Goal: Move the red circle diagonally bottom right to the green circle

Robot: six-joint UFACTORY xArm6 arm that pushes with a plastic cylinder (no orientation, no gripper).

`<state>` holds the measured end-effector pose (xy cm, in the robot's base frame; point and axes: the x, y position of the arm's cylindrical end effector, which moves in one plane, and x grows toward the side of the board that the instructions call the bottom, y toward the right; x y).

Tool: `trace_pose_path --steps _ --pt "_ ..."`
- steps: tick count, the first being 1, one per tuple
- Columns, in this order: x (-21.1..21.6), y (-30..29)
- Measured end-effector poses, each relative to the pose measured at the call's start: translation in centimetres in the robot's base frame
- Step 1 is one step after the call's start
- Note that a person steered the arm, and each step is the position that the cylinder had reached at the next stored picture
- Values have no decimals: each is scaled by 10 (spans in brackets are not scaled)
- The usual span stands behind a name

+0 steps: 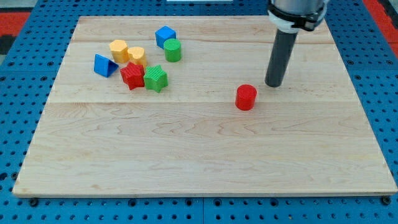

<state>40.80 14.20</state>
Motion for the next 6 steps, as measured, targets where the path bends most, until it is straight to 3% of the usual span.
trace_pose_path --steps 1,2,5,6 --pt "54 -54" --pt "58 -158" --pt "-59 -31" --pt "-49 -108"
